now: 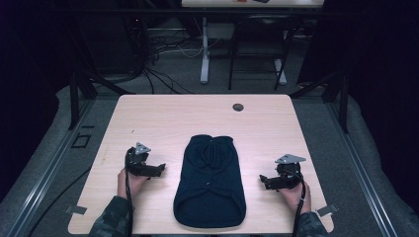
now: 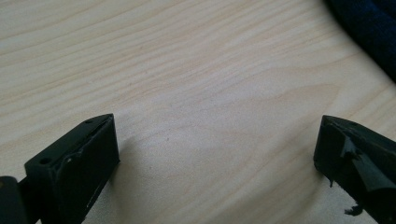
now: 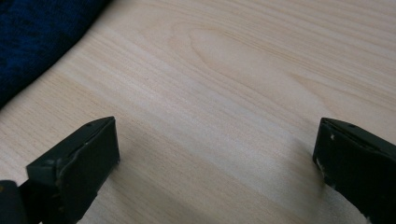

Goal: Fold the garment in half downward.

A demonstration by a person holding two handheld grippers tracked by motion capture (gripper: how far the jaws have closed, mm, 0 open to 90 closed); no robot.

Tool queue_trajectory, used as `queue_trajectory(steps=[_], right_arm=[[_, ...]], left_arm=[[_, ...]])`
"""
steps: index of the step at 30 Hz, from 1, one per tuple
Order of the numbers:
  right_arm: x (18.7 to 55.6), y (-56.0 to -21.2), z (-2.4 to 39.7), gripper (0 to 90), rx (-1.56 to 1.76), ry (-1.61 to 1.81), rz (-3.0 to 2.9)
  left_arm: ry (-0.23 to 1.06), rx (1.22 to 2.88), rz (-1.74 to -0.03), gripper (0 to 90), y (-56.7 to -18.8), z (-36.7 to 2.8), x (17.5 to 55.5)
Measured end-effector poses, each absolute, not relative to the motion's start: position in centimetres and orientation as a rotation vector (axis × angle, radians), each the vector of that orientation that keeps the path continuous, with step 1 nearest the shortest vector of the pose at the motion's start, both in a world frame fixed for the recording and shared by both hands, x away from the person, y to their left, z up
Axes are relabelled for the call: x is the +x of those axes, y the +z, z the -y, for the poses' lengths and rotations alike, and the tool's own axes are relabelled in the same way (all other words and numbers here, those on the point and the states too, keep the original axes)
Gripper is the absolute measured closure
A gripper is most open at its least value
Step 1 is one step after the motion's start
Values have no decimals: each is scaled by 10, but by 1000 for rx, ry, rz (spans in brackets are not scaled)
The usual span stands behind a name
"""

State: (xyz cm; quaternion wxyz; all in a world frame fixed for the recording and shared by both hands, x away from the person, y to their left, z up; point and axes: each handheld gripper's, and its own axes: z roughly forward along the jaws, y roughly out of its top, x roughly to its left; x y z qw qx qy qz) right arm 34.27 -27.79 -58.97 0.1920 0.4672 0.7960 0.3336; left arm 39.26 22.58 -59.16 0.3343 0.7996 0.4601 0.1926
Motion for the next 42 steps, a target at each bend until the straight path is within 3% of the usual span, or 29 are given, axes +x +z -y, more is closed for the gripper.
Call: queue_trajectory(steps=[24, 28, 34, 42], right_arm=[[343, -589, 278, 1, 1316, 927, -2238], [342, -587, 277, 60, 1302, 932, -2245], [345, -586, 272, 46, 1292, 932, -2284], [349, -577, 265, 49, 1311, 968, -2317]], left_arm=[[504, 2095, -1183, 1, -591, -225, 394], [502, 2110, -1176, 0, -590, -222, 394], [508, 2132, -1138, 0, -587, -213, 392], [450, 2105, -1118, 1, -579, -207, 399]])
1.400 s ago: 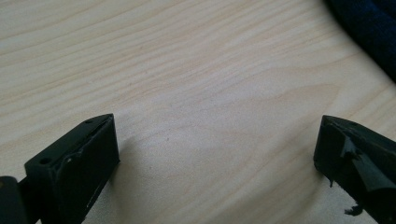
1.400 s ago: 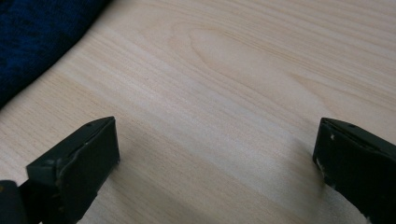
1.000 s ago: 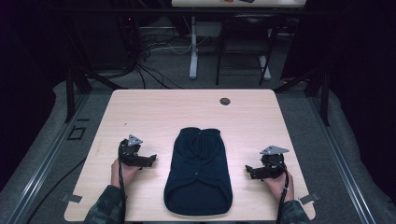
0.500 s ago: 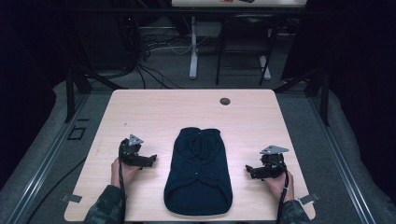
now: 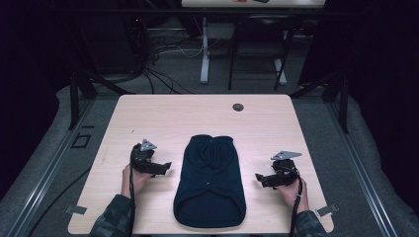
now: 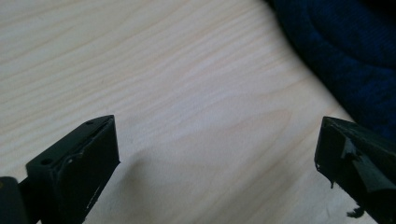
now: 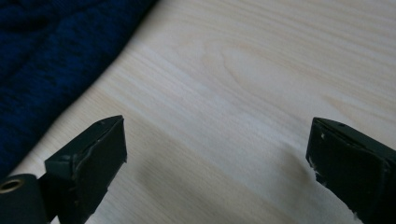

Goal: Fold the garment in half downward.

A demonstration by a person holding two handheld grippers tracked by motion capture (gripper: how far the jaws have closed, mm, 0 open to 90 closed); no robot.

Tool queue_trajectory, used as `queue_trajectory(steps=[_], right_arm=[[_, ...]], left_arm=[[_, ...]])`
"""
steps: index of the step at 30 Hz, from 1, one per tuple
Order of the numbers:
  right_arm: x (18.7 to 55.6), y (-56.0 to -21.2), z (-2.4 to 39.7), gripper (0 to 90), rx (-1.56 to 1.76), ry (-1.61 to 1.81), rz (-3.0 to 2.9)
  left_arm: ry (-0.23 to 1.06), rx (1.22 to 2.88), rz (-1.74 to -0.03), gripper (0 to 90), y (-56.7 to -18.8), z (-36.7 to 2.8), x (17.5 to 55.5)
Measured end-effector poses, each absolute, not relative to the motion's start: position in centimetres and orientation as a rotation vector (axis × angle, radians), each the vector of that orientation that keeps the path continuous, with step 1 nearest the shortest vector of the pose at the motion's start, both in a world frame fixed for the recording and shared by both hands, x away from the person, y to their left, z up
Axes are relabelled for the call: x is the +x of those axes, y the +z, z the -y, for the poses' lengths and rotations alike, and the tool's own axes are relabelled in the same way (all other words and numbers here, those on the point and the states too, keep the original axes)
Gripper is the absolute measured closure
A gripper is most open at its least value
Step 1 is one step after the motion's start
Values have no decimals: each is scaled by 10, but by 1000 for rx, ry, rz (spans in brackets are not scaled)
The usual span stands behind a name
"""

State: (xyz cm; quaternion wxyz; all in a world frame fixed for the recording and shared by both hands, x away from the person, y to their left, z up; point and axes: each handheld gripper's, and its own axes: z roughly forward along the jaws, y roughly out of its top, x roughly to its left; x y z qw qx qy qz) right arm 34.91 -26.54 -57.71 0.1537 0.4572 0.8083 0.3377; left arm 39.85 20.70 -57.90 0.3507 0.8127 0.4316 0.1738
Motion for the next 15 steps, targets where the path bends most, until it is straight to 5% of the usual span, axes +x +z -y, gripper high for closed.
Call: queue_trajectory(steps=[15], right_arm=[[370, -559, 236, 46, 1271, 1031, -2391]], left_arm=[[377, 2118, -1050, 0, -564, -182, 418]])
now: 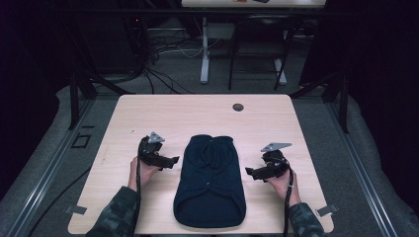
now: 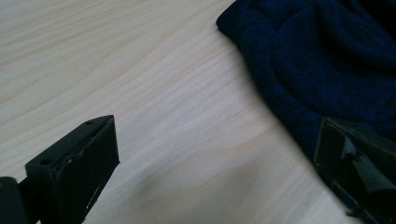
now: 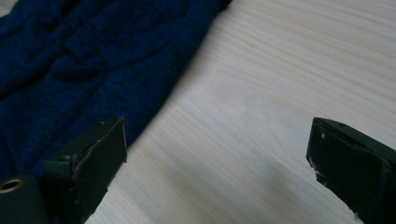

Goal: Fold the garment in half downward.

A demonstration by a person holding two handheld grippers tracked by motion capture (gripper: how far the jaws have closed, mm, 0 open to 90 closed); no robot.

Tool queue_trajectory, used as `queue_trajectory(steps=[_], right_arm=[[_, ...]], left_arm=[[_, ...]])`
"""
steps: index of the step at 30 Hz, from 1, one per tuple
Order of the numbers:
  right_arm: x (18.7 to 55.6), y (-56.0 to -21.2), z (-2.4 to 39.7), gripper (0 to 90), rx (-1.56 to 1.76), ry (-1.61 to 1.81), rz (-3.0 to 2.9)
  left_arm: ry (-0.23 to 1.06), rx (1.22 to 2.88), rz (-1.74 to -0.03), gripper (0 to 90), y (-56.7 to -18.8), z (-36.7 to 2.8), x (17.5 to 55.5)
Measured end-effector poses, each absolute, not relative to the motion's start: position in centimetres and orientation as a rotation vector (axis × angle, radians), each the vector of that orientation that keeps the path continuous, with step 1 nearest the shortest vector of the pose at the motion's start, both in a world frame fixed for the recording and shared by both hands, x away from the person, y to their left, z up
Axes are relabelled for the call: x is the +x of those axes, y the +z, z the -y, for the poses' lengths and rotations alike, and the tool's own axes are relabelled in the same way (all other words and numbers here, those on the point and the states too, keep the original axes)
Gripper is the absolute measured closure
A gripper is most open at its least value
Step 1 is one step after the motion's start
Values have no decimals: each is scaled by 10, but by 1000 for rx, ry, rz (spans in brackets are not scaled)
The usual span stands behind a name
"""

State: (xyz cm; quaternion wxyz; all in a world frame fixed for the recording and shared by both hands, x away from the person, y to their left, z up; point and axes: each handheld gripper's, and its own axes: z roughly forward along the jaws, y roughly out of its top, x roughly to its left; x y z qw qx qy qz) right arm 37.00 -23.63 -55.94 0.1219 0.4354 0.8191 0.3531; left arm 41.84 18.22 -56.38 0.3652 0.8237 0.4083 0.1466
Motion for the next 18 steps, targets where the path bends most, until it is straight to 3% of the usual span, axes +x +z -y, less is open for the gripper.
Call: queue_trajectory(steps=[18], right_arm=[[424, -549, 178, 33, 1239, 1036, -2494]], left_arm=[[268, 2162, -1011, 3, -559, -142, 450]])
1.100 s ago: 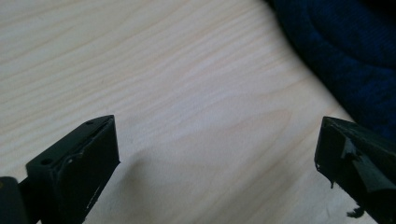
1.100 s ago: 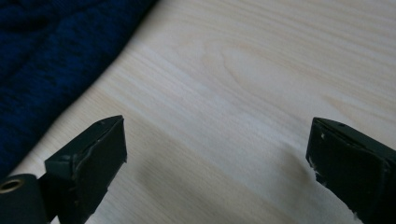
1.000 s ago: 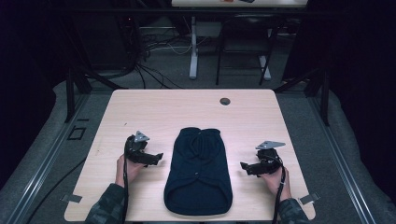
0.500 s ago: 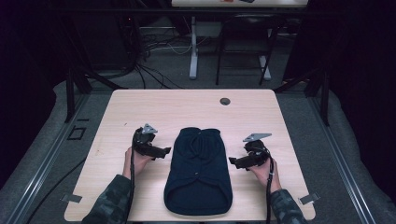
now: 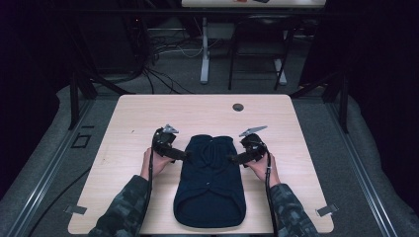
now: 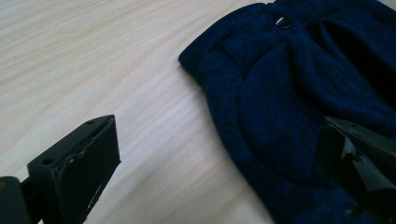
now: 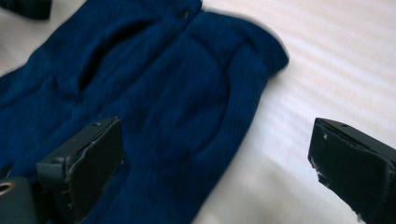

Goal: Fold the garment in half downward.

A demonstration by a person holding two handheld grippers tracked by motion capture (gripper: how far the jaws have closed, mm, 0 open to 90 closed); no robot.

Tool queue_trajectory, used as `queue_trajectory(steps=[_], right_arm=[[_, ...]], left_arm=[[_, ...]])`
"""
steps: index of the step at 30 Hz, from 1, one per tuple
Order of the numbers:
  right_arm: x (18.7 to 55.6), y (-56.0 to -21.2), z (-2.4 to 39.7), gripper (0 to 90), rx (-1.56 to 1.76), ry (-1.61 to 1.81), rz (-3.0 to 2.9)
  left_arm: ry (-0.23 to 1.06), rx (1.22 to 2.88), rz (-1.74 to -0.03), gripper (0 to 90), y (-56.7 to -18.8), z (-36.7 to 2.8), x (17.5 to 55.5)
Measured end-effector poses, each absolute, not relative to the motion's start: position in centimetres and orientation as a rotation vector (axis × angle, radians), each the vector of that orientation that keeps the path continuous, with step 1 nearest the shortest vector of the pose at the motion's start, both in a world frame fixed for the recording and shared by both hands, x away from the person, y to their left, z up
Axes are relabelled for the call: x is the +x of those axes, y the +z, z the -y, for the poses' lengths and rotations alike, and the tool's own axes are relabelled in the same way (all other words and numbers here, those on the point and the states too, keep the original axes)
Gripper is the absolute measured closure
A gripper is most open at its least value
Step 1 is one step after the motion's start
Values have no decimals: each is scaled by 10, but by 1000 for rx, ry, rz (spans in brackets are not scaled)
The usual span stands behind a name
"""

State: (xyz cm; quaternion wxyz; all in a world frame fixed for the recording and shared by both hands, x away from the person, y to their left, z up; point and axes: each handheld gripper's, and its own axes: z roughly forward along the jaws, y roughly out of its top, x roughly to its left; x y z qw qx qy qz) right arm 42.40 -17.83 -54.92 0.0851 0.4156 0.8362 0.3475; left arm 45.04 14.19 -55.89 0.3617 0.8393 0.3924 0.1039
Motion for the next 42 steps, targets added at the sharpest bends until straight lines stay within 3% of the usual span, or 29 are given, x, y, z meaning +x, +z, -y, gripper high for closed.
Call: queue_trajectory(steps=[6, 9, 19, 27, 33, 42], right_arm=[[447, -554, 167, 41, 1287, 1020, -2504], [454, -557, 160, 97, 1303, 982, -2495], [457, -568, 138, 166, 1228, 804, -2574], [450, -568, 136, 338, 1124, 834, -2572], [448, -568, 140, 504, 1142, 896, -2539], [446, -569, 141, 600, 1134, 915, -2526]], left_arm=[[219, 2206, -990, 14, -564, -123, 464], [201, 2236, -968, 64, -569, -115, 468], [245, 2335, -943, 105, -573, -105, 469], [285, 2359, -946, 100, -574, -100, 467], [250, 2371, -921, 230, -569, -99, 463], [262, 2336, -890, 351, -570, -100, 459]])
